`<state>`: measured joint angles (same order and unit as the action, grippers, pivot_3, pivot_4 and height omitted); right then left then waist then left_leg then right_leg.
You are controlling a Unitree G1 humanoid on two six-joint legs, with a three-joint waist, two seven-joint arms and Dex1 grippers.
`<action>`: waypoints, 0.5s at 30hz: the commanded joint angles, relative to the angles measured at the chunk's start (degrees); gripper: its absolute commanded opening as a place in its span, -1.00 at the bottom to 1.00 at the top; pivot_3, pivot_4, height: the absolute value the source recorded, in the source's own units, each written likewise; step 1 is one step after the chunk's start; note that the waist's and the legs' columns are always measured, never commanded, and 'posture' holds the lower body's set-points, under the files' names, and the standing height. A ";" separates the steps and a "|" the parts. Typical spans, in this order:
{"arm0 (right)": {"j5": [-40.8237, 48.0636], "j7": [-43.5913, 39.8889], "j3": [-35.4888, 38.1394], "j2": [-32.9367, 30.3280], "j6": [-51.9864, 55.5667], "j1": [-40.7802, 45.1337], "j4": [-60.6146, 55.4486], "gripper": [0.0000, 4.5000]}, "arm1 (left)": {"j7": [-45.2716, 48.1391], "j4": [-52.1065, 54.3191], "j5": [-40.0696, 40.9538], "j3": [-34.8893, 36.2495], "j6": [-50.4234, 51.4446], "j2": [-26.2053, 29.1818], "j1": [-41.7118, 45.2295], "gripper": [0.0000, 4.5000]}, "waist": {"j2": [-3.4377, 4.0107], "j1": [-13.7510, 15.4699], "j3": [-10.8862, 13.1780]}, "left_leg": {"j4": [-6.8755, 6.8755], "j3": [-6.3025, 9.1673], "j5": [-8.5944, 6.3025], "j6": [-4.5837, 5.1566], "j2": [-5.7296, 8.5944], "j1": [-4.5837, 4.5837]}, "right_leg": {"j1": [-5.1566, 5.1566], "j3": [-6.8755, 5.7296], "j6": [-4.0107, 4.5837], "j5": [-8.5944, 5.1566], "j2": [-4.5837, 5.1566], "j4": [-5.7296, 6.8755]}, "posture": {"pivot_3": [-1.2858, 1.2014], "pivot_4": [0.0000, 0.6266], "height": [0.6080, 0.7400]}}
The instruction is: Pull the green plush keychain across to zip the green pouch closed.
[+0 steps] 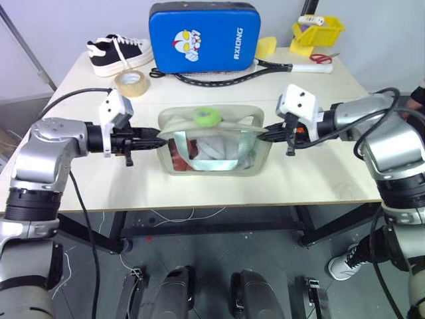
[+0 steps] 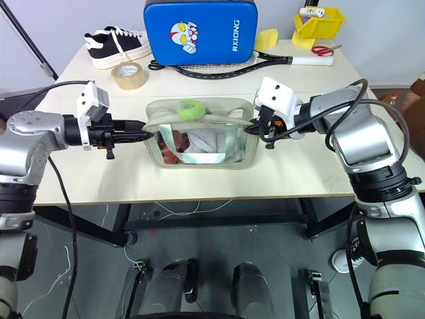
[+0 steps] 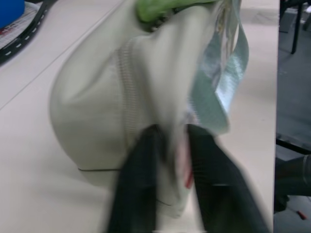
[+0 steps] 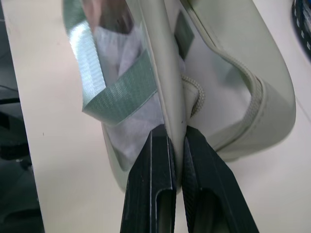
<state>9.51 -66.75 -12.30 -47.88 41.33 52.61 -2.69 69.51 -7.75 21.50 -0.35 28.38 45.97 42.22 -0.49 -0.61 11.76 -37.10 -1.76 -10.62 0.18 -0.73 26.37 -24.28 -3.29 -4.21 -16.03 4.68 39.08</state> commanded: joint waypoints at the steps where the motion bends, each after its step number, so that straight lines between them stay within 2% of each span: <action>1: 1.94 -2.09 1.69 -2.10 1.61 1.82 -3.16 -0.53 | -2.45 1.10 -2.00 -0.27 -1.09 -0.16 0.50 -1.00 | 0.00 0.07 0.00 | 0.00 0.00 0.00 0.00 0.00 0.00 | 0.00 0.00 0.00 0.00 0.00 0.00 | 0.03 -0.52 1.00; 5: 9.75 -4.89 7.86 -1.65 3.68 4.42 -5.32 0.43 | -3.31 1.98 -2.14 -0.15 -1.00 -0.37 0.14 -1.00 | 0.00 0.04 0.00 | -0.01 0.00 -0.01 0.01 0.00 0.00 | 0.00 0.00 0.00 0.00 0.01 0.00 | 0.03 -0.52 1.00; 7: 11.65 -3.68 9.11 0.07 4.22 6.99 -5.08 0.85 | -3.61 2.50 -1.86 -0.05 -0.69 -0.52 -0.05 -1.00 | 0.01 -0.02 0.00 | -0.01 0.00 -0.01 0.01 0.00 0.00 | 0.00 0.00 0.00 0.01 0.01 0.00 | 0.03 -0.52 1.00; 8: 11.54 -2.64 8.23 1.64 3.97 8.20 -4.91 0.97 | -3.80 2.76 -1.74 0.01 -0.58 -0.59 -0.18 -1.00 | 0.00 -0.05 0.00 | 0.00 0.00 -0.01 0.01 0.00 -0.02 | 0.00 0.01 0.00 0.01 0.01 0.00 | 0.03 -0.52 1.00; 15: 5.10 3.90 -0.74 12.24 0.82 14.53 4.23 0.97 | -4.51 4.01 -1.47 0.29 0.11 -0.63 -0.63 -1.00 | -0.04 0.06 -0.04 | 0.00 -0.01 -0.01 0.01 -0.03 -0.04 | 0.03 0.01 0.03 0.03 -0.01 0.01 | 0.03 -0.52 1.00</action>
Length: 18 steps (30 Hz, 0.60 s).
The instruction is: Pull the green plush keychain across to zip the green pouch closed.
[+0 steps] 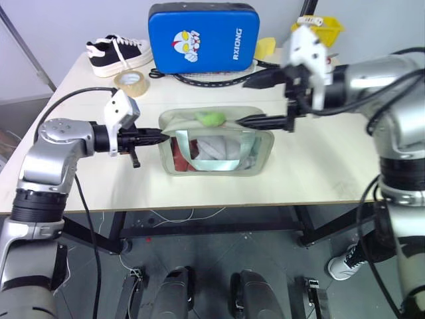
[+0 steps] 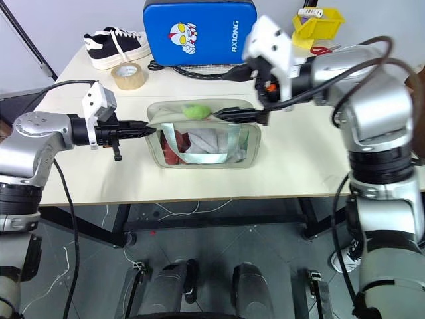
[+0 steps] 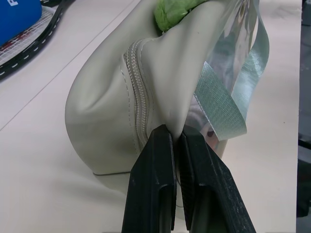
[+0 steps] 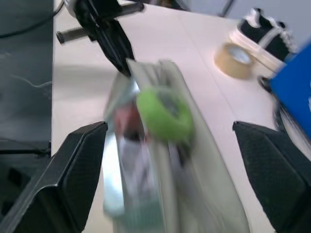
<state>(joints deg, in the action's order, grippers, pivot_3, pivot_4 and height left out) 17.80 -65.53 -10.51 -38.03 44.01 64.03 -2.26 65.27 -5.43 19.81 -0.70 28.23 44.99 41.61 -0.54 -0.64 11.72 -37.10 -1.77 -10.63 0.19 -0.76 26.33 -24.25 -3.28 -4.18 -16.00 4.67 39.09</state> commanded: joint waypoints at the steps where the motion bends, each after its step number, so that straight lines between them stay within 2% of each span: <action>1: -4.81 3.46 -4.16 3.78 -2.76 3.91 6.32 0.87 | -0.34 1.73 0.23 0.64 0.40 0.42 0.08 -1.00 | 0.00 0.16 0.00 | -0.01 0.00 0.00 0.00 0.01 0.02 | -0.01 0.00 0.00 0.00 0.00 0.00 | 0.03 -0.52 1.00; 3: -6.92 4.54 -6.25 5.84 -3.37 5.49 10.45 0.55 | -0.26 1.79 0.21 0.60 0.38 0.68 0.11 -1.00 | 0.00 0.17 0.00 | -0.02 -0.01 0.00 0.00 0.03 0.05 | -0.04 0.00 -0.03 0.02 0.01 0.00 | 0.03 -0.52 1.00; 9: -4.98 3.63 -3.95 5.92 -0.20 6.94 10.81 -0.84 | -0.43 1.57 0.11 0.66 0.20 0.76 0.32 -1.00 | 0.00 0.05 0.00 | -0.01 0.00 0.00 0.00 0.03 0.06 | -0.04 0.00 -0.05 0.04 0.01 0.00 | 0.03 -0.52 1.00; 10: -4.88 3.45 -3.69 5.40 0.28 6.72 10.48 -0.96 | -0.44 1.54 0.10 0.65 0.15 0.77 0.28 -1.00 | 0.00 0.06 0.00 | -0.01 0.00 0.00 0.00 0.03 0.05 | -0.04 0.00 -0.05 0.04 0.00 0.00 | 0.03 -0.52 1.00; 15: -5.57 6.17 0.76 0.55 3.38 5.71 12.22 -0.96 | -1.37 0.71 0.15 1.42 0.38 0.72 0.35 -1.00 | 0.00 0.23 0.00 | -0.01 -0.01 0.00 0.00 0.03 0.06 | -0.04 -0.01 -0.04 0.04 0.01 0.00 | 0.03 -0.52 1.00; 18: -9.23 9.63 3.00 -6.01 1.13 4.09 15.41 -0.96 | -1.96 1.19 0.79 2.46 1.38 1.30 -0.35 -1.00 | 0.00 0.41 0.00 | -0.02 -0.01 0.00 0.00 0.04 0.06 | -0.04 -0.01 -0.04 0.04 0.02 0.00 | 0.03 -0.52 1.00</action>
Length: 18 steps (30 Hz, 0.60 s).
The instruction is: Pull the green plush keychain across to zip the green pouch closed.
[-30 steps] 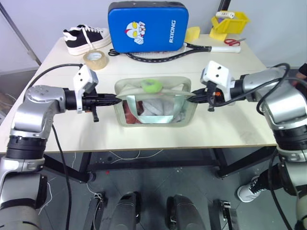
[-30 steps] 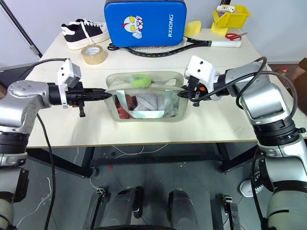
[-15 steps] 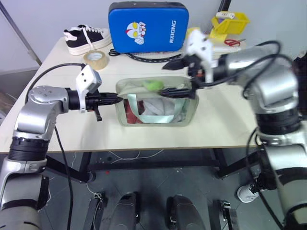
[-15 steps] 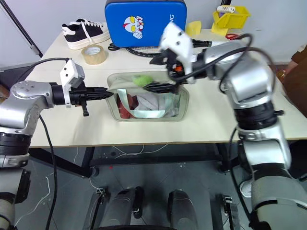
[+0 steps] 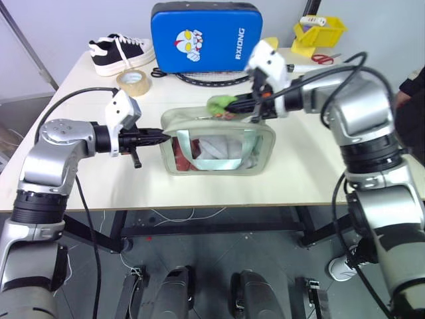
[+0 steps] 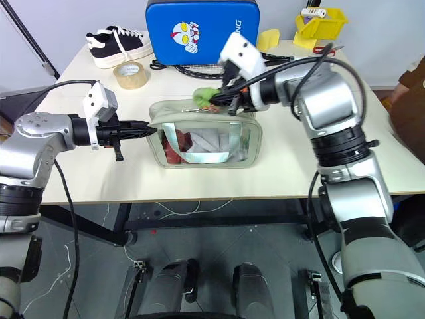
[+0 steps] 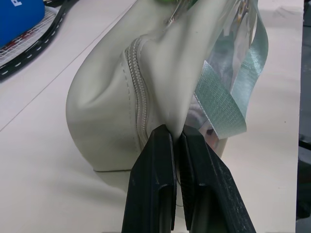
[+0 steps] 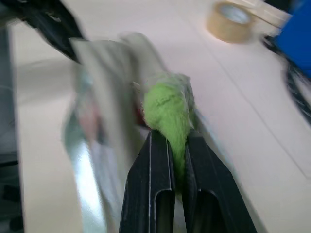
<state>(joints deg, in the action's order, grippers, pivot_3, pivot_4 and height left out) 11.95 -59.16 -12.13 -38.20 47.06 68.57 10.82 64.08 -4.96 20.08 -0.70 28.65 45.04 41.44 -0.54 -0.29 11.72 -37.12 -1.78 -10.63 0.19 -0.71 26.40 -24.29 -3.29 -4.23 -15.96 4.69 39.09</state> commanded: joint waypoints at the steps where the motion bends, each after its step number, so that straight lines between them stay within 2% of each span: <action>1: -5.85 4.65 4.61 -9.35 -4.26 -1.65 3.92 -0.96 | -1.06 1.13 0.89 2.98 1.49 1.56 -0.72 -1.00 | 0.00 0.21 0.00 | 0.00 -0.01 0.00 0.00 0.00 0.00 | 0.00 0.00 0.00 0.00 0.00 -0.01 | 0.03 -0.52 1.00; 4: -13.10 8.66 2.97 -18.29 -11.12 -6.54 8.90 -0.96 | -2.11 2.37 1.68 4.31 2.70 2.31 -2.41 -1.00 | 0.00 0.53 0.00 | 0.02 -0.10 -0.02 0.03 0.00 -0.01 | -0.02 0.03 0.00 0.00 0.01 -0.06 | 0.03 -0.52 1.00; 7: -16.04 10.91 2.37 -21.40 -13.58 -10.55 10.31 -0.96 | -3.23 3.35 2.38 5.12 3.64 2.60 -3.45 -1.00 | 0.01 -0.43 0.01 | 0.06 -0.25 -0.03 0.04 -0.08 -0.04 | -0.07 0.14 0.02 0.02 -0.01 -0.06 | 0.03 -0.52 1.00; 11: -12.99 8.92 3.20 -20.49 -10.88 -19.23 1.18 -0.96 | -4.90 4.77 3.28 5.76 4.88 2.63 -4.30 -1.00 | 0.02 -0.85 0.01 | 0.14 -0.31 -0.04 0.07 -0.17 -0.08 | -0.16 0.21 0.03 0.03 -0.08 -0.01 | 0.03 -0.52 1.00; 15: -9.34 9.38 0.68 -13.42 -4.17 -30.54 -13.76 -0.96 | -6.64 6.84 4.57 6.19 6.50 2.38 -5.17 -1.00 | -0.04 -0.76 -0.03 | 0.12 -0.28 -0.05 0.08 -0.22 -0.10 | -0.13 0.20 0.04 0.03 -0.17 0.01 | 0.03 -0.52 1.00; 18: -10.97 11.03 -0.80 -10.78 -2.91 -34.62 -16.86 -0.96 | -7.48 8.25 5.21 6.42 7.39 2.10 -5.76 -1.00 | -0.03 -0.60 -0.03 | 0.09 -0.27 -0.06 0.09 -0.24 -0.18 | -0.06 0.20 0.09 0.06 -0.19 0.01 | 0.03 -0.52 1.00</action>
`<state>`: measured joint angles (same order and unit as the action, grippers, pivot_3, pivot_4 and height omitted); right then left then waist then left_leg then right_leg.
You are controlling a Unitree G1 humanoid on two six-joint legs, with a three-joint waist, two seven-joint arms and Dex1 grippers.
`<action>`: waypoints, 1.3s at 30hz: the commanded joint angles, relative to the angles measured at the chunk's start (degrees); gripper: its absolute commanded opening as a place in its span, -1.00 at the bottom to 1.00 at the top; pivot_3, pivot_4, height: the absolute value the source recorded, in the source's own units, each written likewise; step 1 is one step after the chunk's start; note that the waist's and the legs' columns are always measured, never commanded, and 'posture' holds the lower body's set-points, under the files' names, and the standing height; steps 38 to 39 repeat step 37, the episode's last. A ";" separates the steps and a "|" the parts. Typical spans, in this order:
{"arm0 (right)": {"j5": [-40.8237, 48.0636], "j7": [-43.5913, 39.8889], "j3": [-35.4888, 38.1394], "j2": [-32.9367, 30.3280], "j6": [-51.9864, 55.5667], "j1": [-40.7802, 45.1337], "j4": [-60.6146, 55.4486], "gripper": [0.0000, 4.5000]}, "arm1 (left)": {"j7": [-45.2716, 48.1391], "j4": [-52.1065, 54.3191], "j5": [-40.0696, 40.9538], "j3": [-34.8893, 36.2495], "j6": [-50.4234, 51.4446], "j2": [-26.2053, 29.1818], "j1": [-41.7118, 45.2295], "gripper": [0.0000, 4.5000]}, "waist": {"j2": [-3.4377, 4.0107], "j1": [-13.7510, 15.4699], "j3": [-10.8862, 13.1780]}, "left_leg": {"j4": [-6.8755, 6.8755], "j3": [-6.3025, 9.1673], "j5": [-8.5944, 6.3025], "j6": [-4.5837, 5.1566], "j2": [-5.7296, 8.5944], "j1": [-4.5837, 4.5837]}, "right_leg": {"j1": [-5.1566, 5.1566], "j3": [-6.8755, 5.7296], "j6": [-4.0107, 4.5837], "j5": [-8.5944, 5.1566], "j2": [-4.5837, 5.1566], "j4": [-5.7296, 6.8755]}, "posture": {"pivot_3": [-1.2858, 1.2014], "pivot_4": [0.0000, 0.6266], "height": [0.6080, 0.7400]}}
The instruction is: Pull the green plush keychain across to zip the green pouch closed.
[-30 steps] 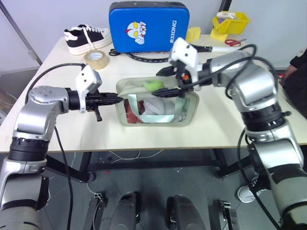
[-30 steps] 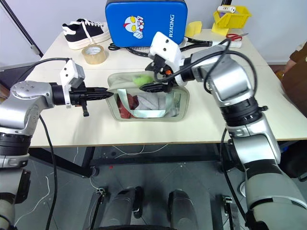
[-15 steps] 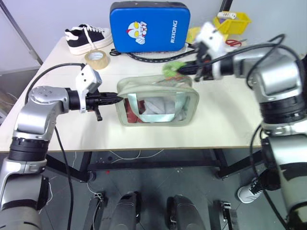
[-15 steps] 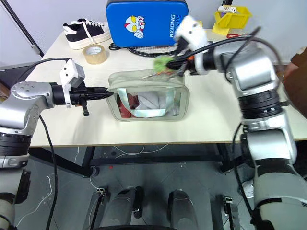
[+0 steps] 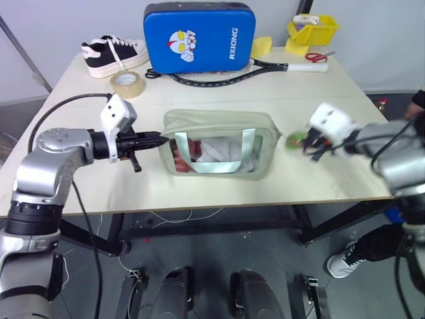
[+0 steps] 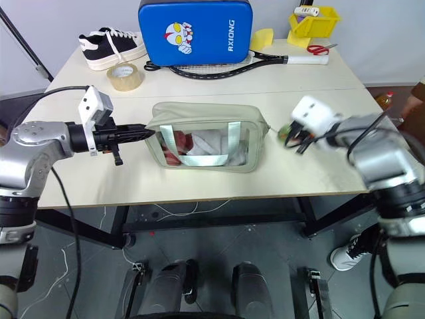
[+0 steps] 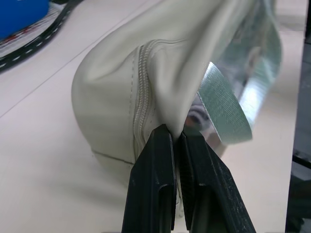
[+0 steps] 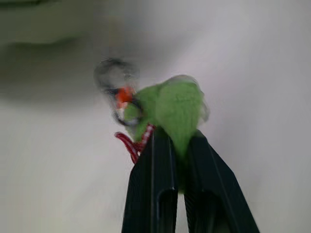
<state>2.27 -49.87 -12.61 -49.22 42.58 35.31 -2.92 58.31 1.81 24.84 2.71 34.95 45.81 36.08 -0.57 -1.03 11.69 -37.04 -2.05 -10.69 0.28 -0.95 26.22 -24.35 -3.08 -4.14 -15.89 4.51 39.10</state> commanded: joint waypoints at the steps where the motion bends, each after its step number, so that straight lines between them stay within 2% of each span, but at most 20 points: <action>1: -1.91 2.20 -0.74 0.57 1.56 -2.35 -3.48 -0.96 | -1.91 1.74 0.61 3.11 1.35 1.28 -0.47 -1.00 | 0.00 0.29 0.00 | -0.01 0.01 0.00 0.00 0.00 0.01 | 0.00 0.00 0.00 0.00 0.00 0.00 | 0.03 -0.52 1.00; 10: -2.19 2.45 2.25 -0.68 -1.22 1.24 3.51 -0.96 | -3.42 4.42 2.36 3.94 3.08 1.17 -1.72 -1.00 | -0.02 0.38 -0.01 | -0.06 0.03 0.00 0.00 0.03 0.01 | 0.06 0.00 0.00 0.00 0.02 -0.02 | 0.03 -0.52 1.00; 13: 2.64 -0.47 6.05 -0.91 3.45 4.42 2.18 -0.50 | -3.25 5.84 3.28 4.48 3.56 1.48 -2.31 -1.00 | -0.02 0.37 -0.01 | -0.06 0.02 0.00 0.00 0.03 0.01 | 0.06 0.00 0.00 0.00 0.02 -0.02 | 0.03 -0.52 1.00; 16: 7.09 -2.22 10.44 -0.49 6.49 7.13 0.92 0.18 | -3.08 6.62 3.97 4.88 4.25 1.90 -2.57 -1.00 | -0.02 0.39 -0.01 | -0.05 0.03 0.00 0.00 0.03 0.02 | 0.05 0.00 0.00 0.00 0.02 -0.02 | 0.03 -0.52 1.00; 19: 14.03 -7.92 15.81 -2.87 7.96 8.82 -1.57 0.89 | -1.38 7.38 6.91 5.84 6.83 2.75 -1.93 -0.49 | -0.01 0.41 0.00 | -0.05 0.03 0.00 0.00 0.04 0.03 | 0.05 0.00 0.00 0.00 0.03 -0.03 | 0.03 -0.52 1.00; 25: 21.55 -14.68 19.91 -5.96 5.81 7.32 -4.36 0.90 | 3.25 5.91 9.27 7.99 7.10 7.70 -1.25 0.88 | -0.02 0.41 0.00 | -0.05 0.05 -0.02 0.02 0.04 0.05 | 0.06 -0.02 0.00 0.00 0.05 -0.09 | 0.03 -0.52 1.00; 26: 22.71 -15.40 20.33 -6.11 5.96 7.18 -4.87 0.90 | 4.09 5.22 9.73 8.71 7.01 8.55 -1.07 0.98 | -0.02 0.41 0.00 | -0.05 0.05 -0.02 0.02 0.04 0.02 | 0.08 -0.02 0.00 0.00 0.05 -0.09 | 0.03 -0.52 1.00; 31: 27.68 -19.45 22.86 -7.64 4.69 5.16 -8.03 0.90 | 14.83 3.86 11.62 13.04 4.81 17.19 -5.44 0.98 | 0.02 0.14 0.03 | 0.03 -0.03 -0.05 0.05 0.02 0.05 | -0.02 0.00 0.01 0.00 0.08 -0.09 | 0.03 -0.52 1.00; 39: 28.01 -19.68 22.16 -8.99 1.94 3.22 -8.10 0.90 | 14.38 2.95 12.63 14.29 5.08 17.44 -5.75 0.98 | -0.01 0.73 0.01 | -0.06 0.01 -0.06 0.04 0.02 0.04 | 0.09 -0.04 0.09 -0.05 0.16 -0.22 | 0.03 -0.52 1.00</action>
